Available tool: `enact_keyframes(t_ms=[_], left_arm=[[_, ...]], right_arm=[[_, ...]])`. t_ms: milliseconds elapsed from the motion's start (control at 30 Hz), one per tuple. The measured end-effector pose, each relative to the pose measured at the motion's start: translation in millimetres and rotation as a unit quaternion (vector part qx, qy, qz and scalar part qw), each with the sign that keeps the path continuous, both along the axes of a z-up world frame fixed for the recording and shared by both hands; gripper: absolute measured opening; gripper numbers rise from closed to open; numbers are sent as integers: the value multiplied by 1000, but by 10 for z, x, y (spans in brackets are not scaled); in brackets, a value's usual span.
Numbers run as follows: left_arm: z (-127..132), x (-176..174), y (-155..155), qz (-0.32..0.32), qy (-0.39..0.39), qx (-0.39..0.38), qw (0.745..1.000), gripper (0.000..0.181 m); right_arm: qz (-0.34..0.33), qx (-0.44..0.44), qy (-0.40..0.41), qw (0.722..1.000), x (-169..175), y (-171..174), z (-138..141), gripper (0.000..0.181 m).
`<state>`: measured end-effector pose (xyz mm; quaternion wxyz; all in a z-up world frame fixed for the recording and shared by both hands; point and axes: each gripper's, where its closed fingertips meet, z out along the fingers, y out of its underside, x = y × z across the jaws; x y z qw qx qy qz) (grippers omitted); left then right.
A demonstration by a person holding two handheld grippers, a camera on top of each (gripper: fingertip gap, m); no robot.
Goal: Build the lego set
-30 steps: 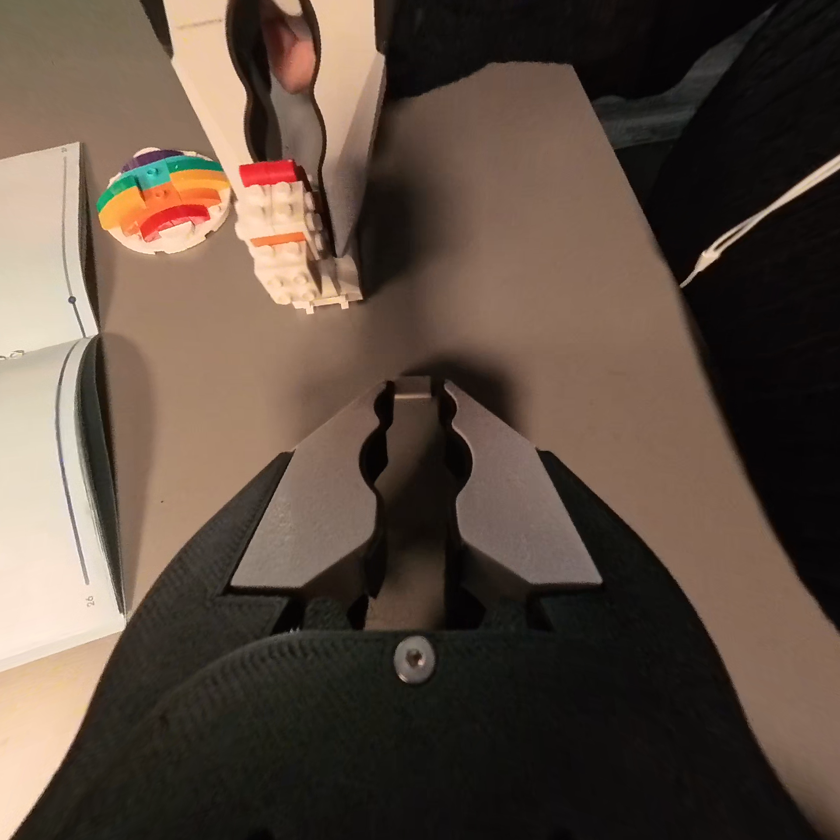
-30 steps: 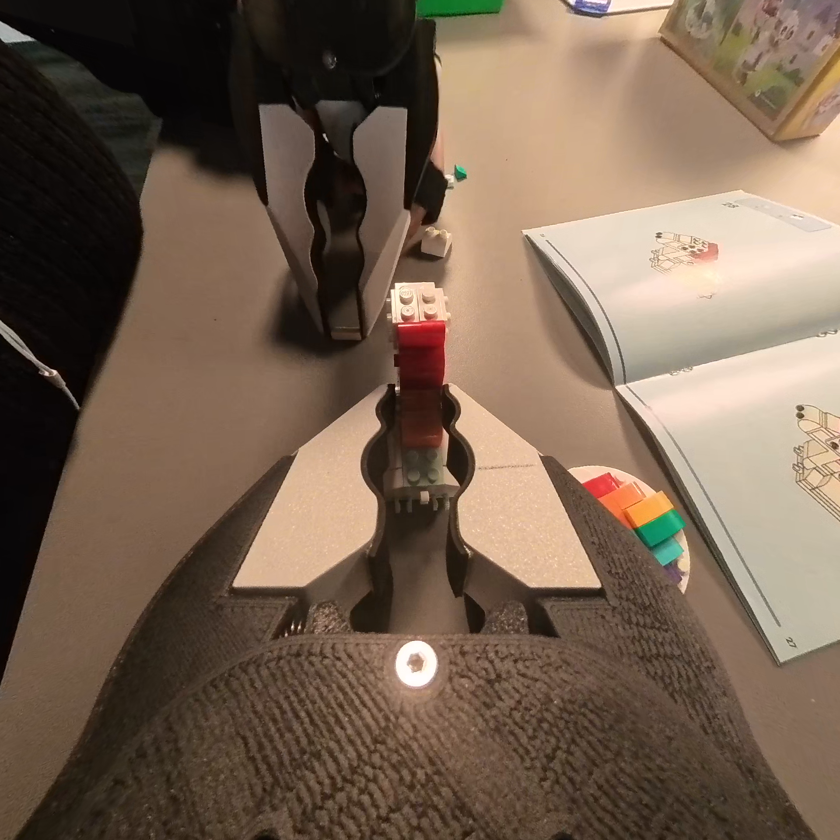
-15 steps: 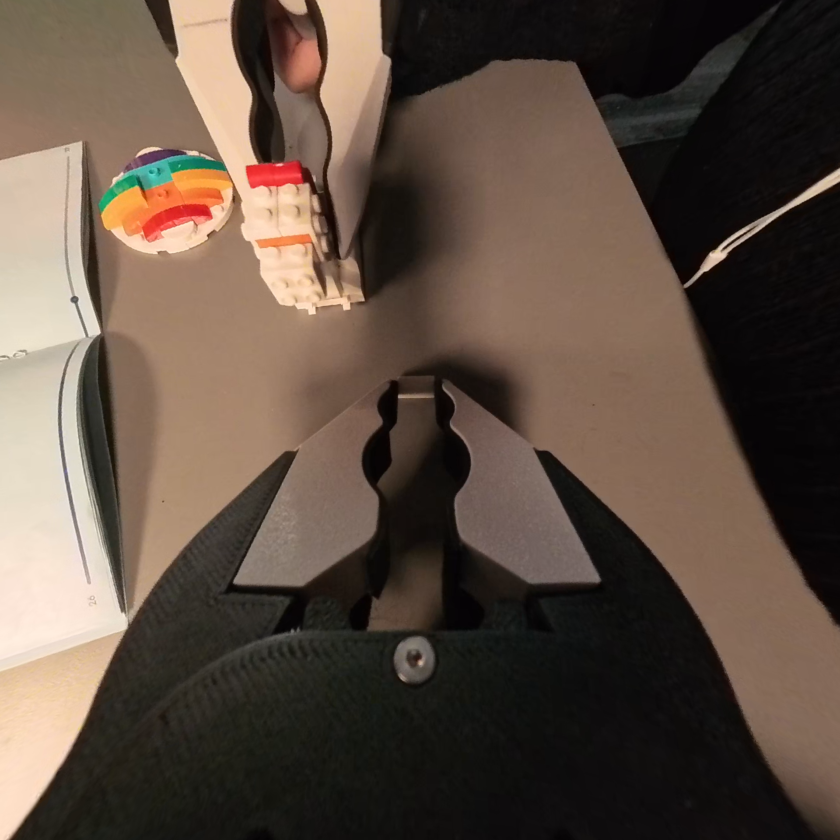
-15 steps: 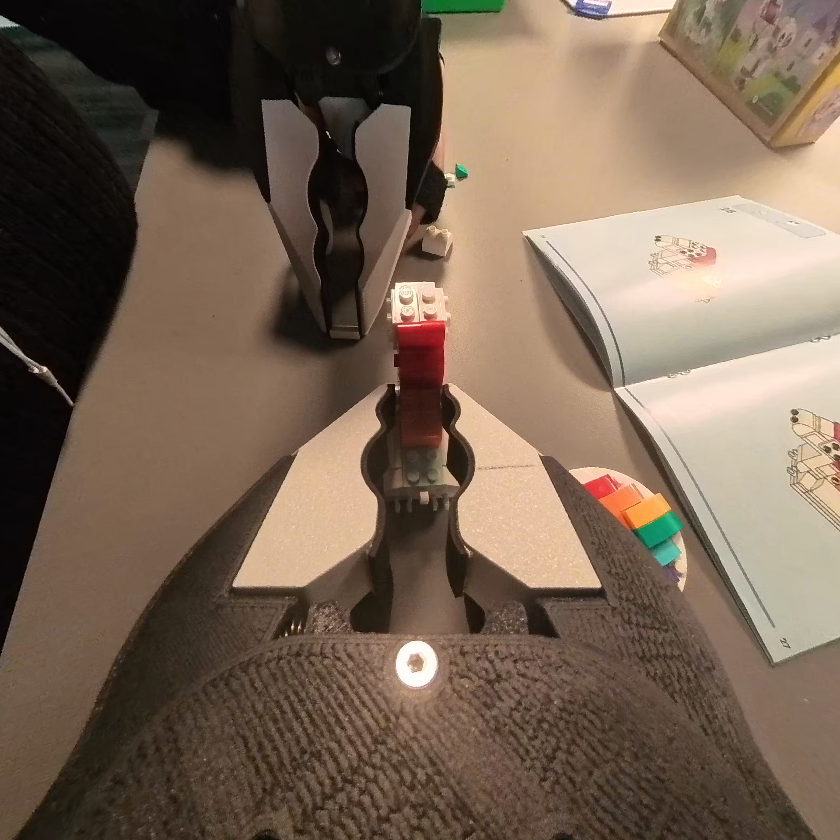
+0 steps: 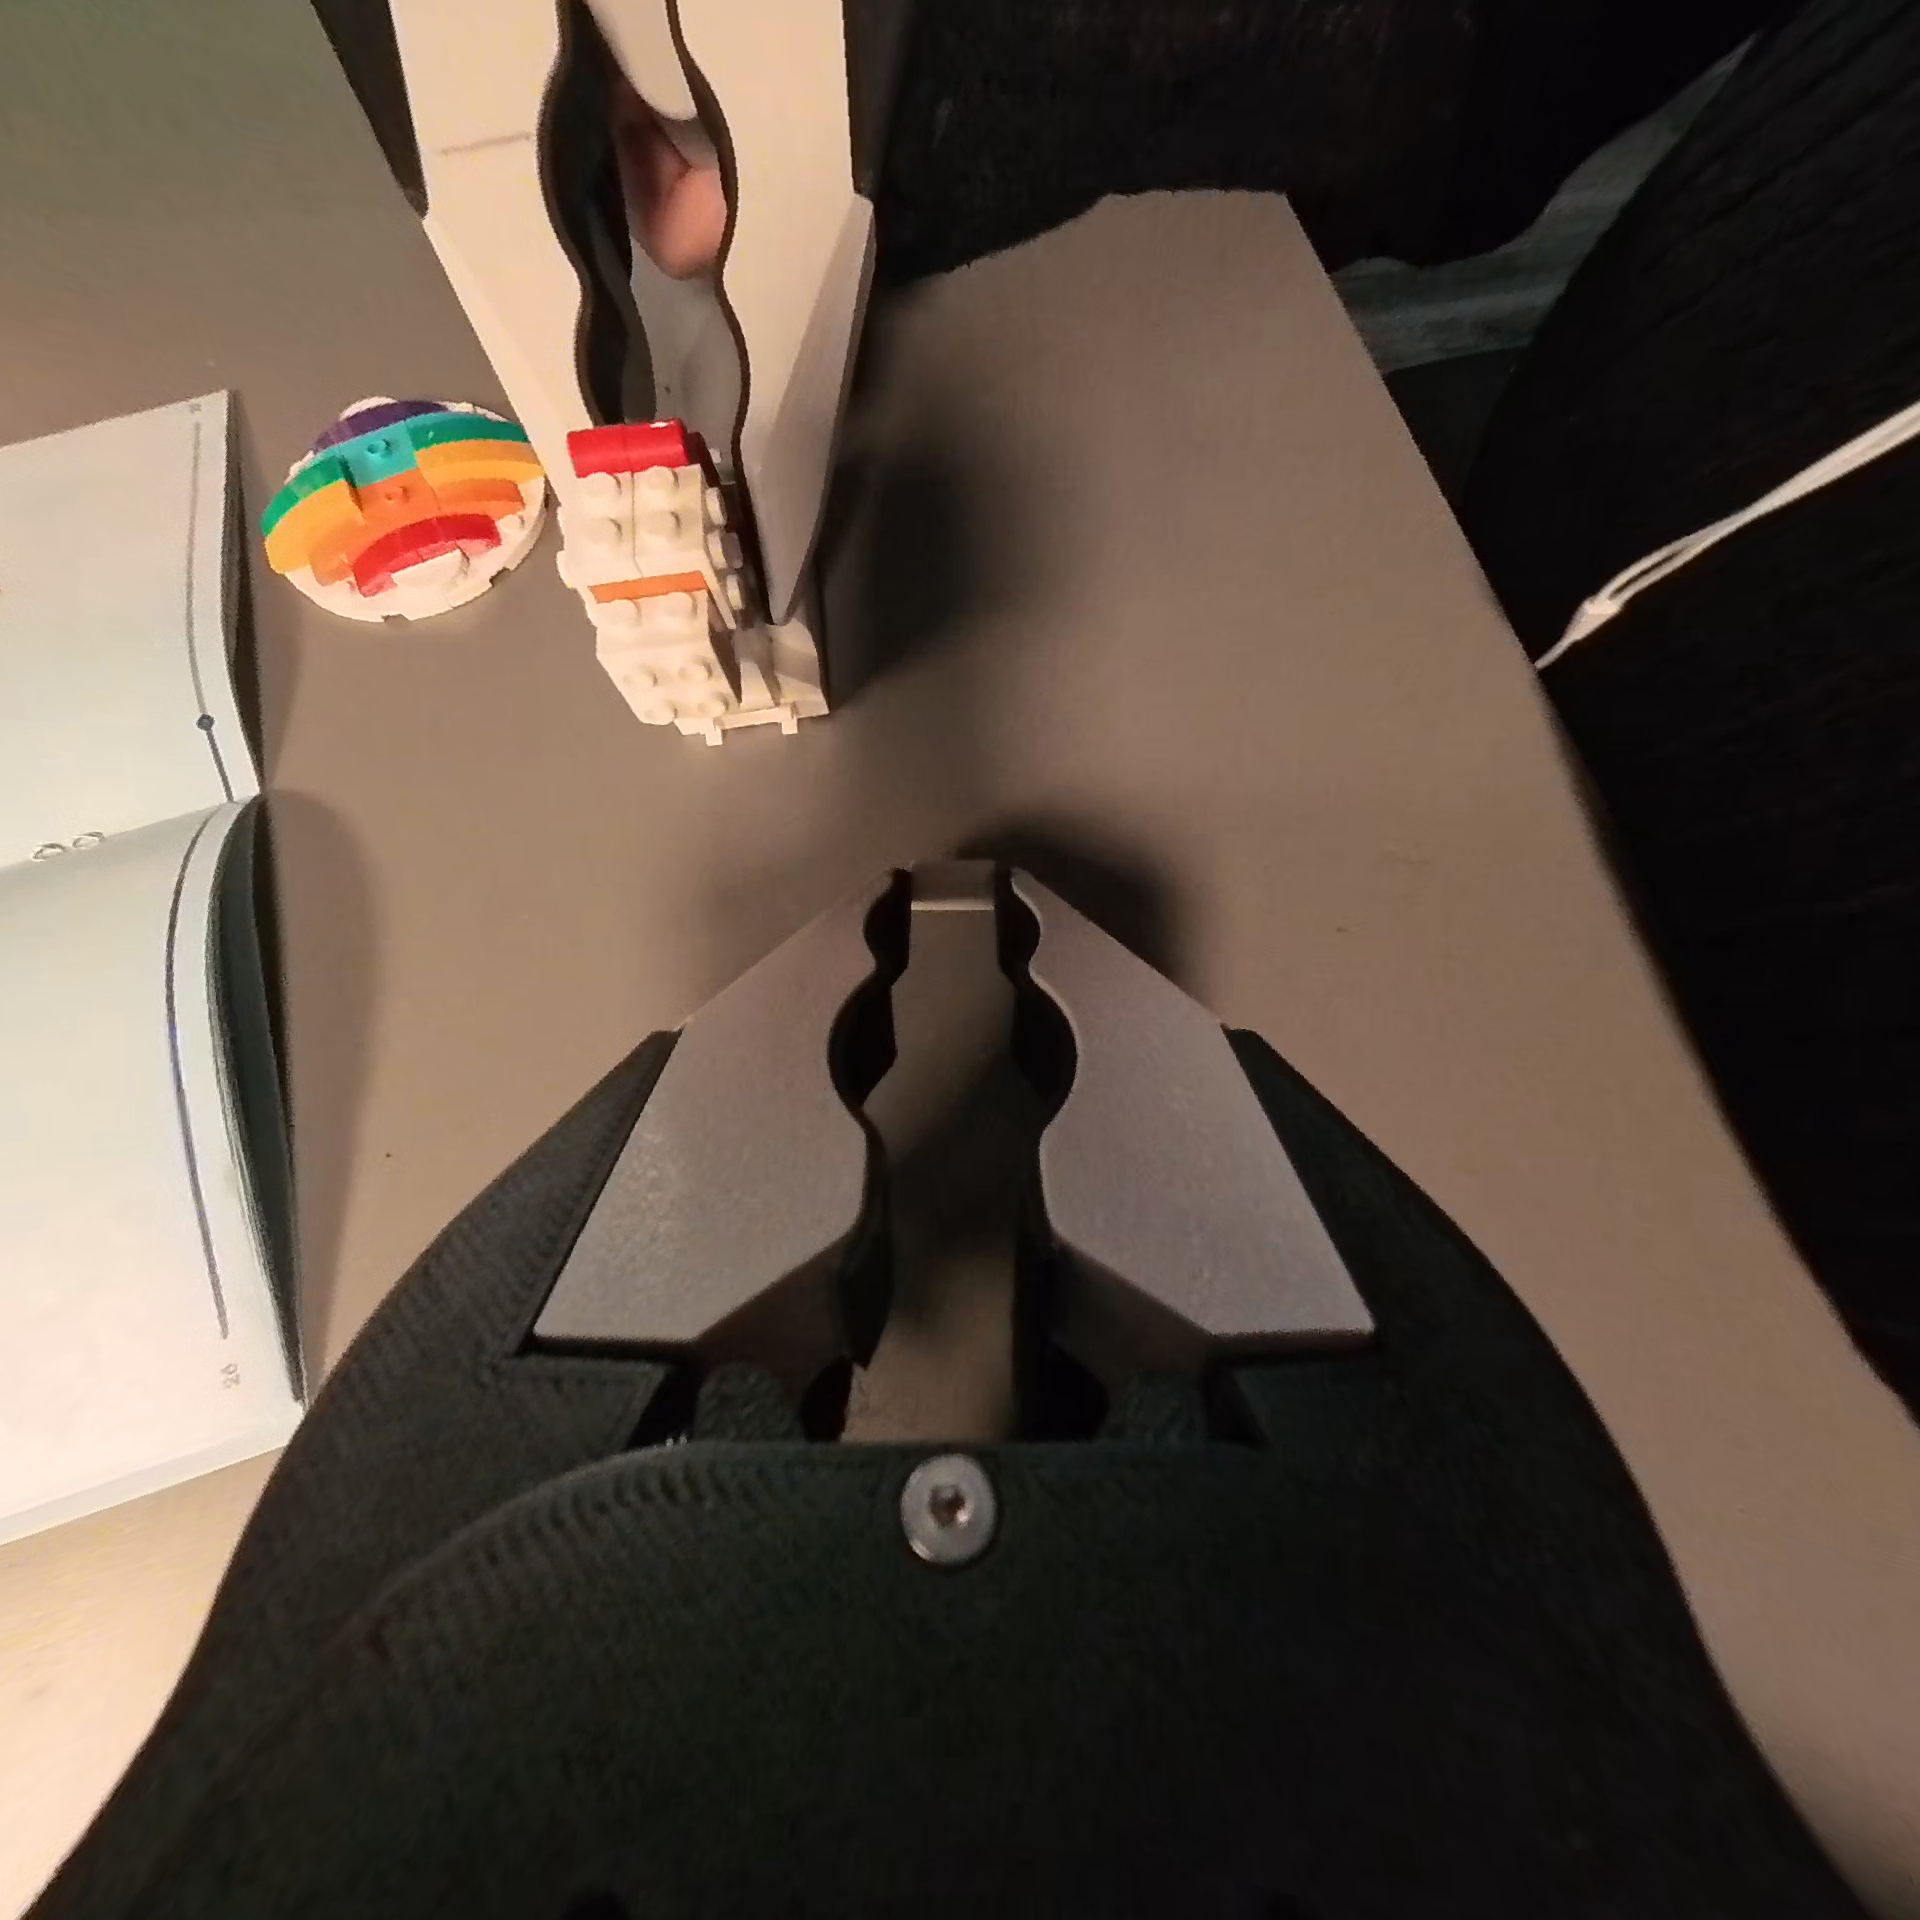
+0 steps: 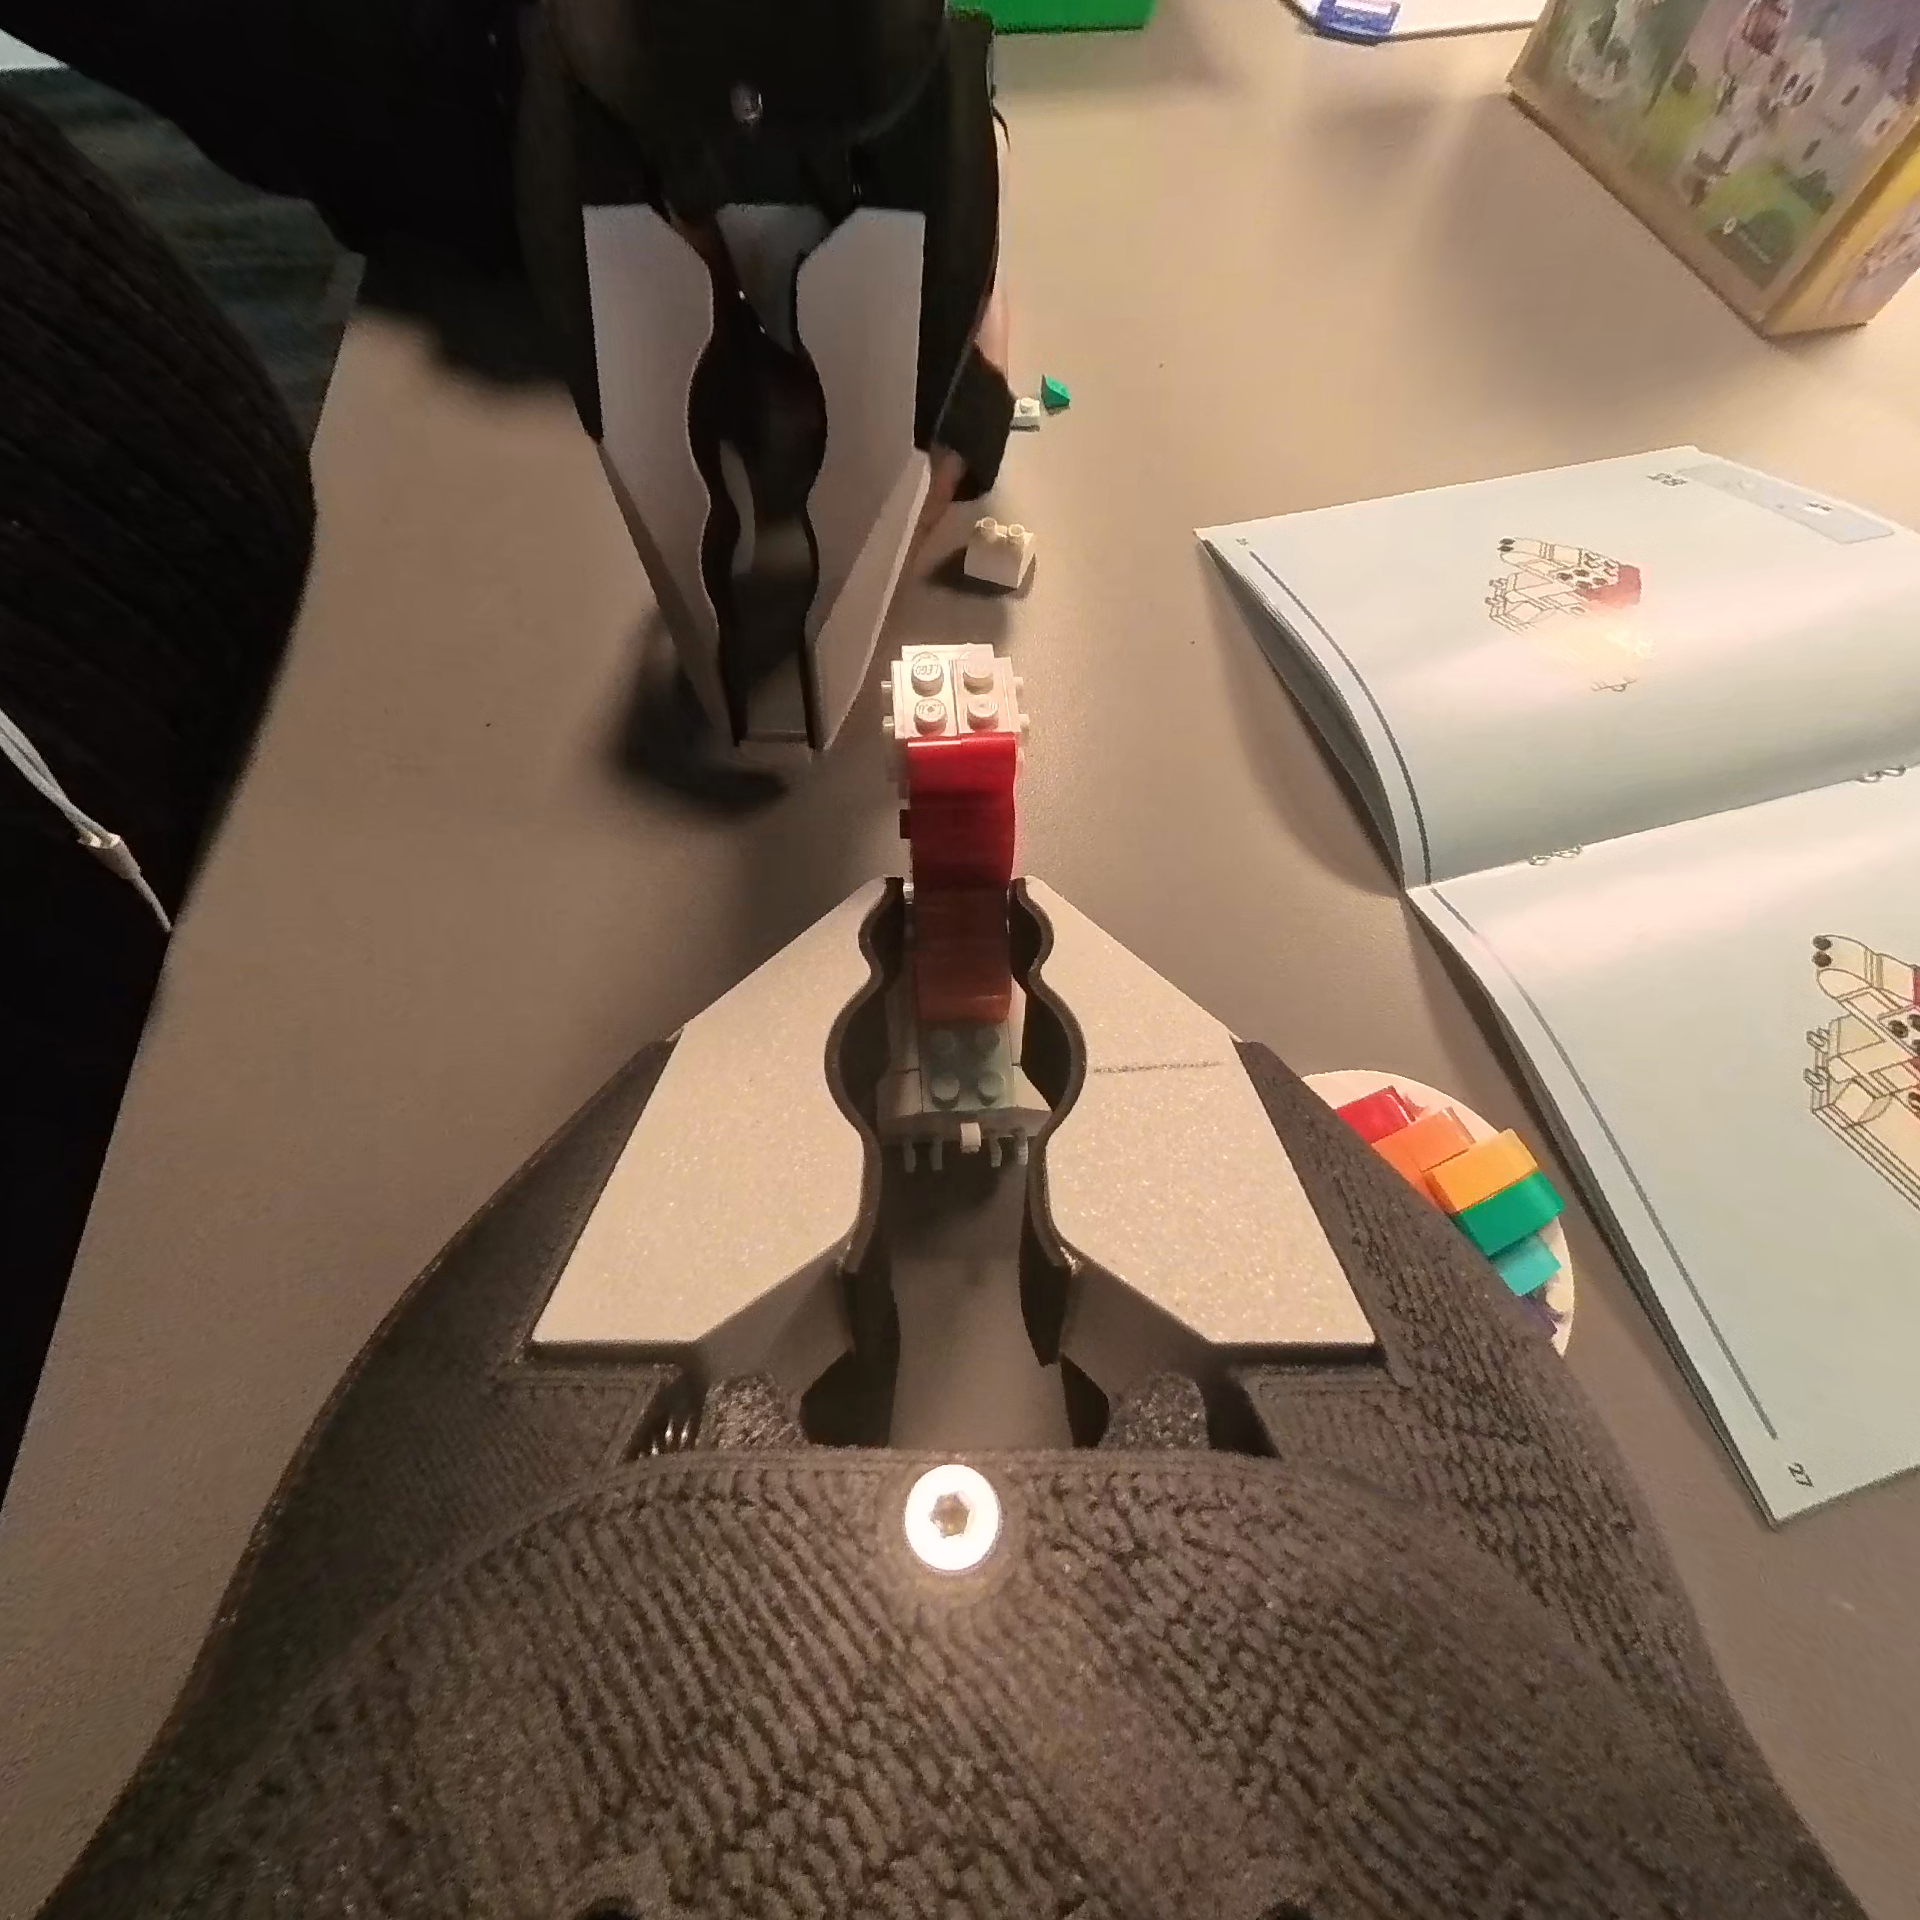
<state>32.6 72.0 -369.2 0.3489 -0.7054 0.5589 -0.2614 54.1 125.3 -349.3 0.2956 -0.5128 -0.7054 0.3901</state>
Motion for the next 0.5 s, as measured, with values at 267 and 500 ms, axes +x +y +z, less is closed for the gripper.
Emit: enact_keyframes(t_ms=[267, 500], left_arm=[[22, -2, 4, 2, -10, -5, 1000, 15], [32, -6, 12, 5, -16, -9, 1000, 15]], right_arm=[[0, -1, 0, 1000, 0, -2, -1, 19], [1, 1, 0, 1000, 2, -4, -1, 19]])
